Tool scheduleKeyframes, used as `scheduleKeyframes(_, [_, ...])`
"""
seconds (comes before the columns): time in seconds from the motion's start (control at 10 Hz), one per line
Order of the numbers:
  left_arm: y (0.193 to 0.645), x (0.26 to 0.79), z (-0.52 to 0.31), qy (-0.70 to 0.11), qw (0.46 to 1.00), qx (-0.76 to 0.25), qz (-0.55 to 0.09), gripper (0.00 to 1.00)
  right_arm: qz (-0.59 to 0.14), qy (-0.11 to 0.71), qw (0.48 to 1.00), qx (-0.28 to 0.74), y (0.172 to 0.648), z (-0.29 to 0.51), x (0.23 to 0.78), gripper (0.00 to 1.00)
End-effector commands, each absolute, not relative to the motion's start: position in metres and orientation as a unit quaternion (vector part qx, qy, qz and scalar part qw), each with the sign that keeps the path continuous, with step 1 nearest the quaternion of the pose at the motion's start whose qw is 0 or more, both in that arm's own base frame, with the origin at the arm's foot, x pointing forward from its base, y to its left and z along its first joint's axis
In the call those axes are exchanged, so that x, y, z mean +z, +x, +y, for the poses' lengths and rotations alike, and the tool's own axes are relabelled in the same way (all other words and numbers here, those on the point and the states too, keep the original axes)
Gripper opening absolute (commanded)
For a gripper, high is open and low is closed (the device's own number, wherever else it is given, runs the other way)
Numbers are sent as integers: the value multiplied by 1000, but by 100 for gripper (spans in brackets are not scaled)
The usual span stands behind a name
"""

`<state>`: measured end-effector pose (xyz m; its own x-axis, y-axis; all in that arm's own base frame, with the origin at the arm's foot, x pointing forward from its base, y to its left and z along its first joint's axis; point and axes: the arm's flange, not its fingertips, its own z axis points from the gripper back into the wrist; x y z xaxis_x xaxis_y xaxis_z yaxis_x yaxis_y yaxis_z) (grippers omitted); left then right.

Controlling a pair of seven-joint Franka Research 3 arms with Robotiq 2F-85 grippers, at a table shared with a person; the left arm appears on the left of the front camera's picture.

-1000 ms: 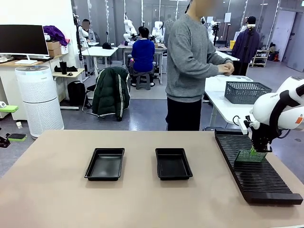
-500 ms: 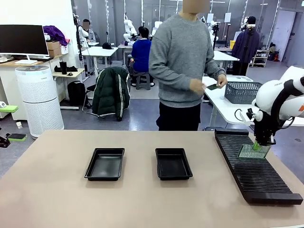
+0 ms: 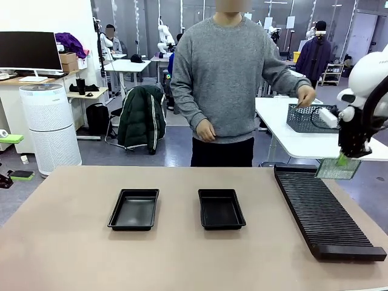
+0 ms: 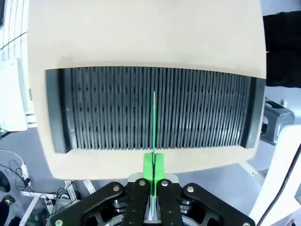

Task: Inspect and transfer BCBs to ESD trays.
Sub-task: Pick up the Blank PCB from the PCB Rack and place it in the left ESD tray.

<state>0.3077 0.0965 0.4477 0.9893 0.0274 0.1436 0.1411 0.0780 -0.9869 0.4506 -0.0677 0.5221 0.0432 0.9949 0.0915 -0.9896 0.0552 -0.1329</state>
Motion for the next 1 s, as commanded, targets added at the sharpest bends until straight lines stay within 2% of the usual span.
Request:
scheduleKeyframes(0.0, [306,448,98,-677,732,-39,-63,100,-58,-17,732,679,442,-73,560,0])
scheduleKeyframes(0.1, [306,448,98,-677,732,-39,-63,100,-55,-12,731,680,438,-74,573,0])
scheduleKeyframes(0.4, [306,448,98,-677,732,-39,-63,100,-49,5,732,679,437,-77,570,0])
scheduleKeyframes(0.5, [306,448,98,-677,732,-39,-63,100,-36,17,736,675,421,-75,573,0])
scheduleKeyframes(0.9, [306,448,98,-677,732,-39,-63,100,3,85,736,671,296,-65,601,0])
